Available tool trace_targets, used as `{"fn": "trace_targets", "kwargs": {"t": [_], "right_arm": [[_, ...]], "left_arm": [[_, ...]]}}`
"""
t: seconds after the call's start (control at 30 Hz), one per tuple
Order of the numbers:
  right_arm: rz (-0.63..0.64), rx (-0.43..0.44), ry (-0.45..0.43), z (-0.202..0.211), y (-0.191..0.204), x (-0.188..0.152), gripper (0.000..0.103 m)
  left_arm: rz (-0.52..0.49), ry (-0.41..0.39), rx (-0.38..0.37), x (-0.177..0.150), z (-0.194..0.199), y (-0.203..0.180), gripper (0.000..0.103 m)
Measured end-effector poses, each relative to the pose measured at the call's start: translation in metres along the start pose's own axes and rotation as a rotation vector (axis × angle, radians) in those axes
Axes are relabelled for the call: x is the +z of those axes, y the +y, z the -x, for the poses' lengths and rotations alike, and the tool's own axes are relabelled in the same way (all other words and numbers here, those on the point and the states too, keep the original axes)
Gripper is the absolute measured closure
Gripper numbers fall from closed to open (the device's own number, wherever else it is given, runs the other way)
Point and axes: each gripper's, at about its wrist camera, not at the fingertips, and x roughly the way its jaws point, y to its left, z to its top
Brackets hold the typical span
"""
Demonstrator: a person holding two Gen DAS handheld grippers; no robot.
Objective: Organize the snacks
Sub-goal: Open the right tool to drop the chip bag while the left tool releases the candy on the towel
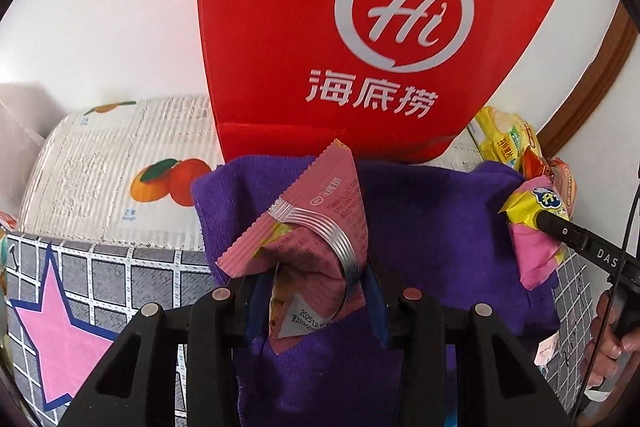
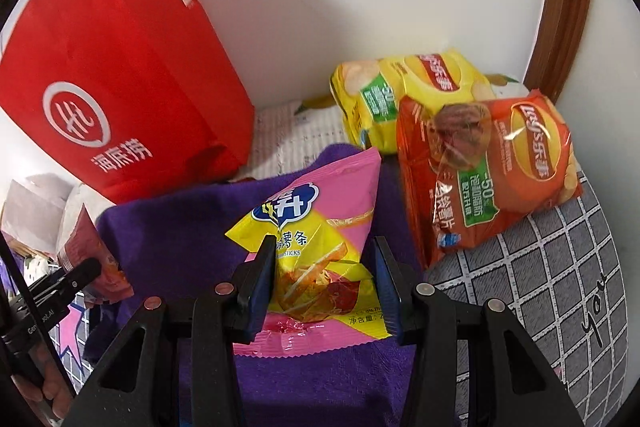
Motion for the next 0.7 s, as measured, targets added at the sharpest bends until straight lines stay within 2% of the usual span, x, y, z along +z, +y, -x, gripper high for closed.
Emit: {"fn": "trace_targets", "kwargs": {"t": [0.13, 0.7], "right_arm": [[0.0, -0.005, 0.032, -0.009, 0.002, -0.001, 0.057], [0.033, 0.002, 0.058, -0.019, 0.013, -0.003, 0.055]], "left_arm": [[0.01, 0.025, -0.014, -0.001, -0.006, 0.001, 0.063], [0.003, 0.068, -0.033, -0.004, -0.021, -0.008, 0.063]]}}
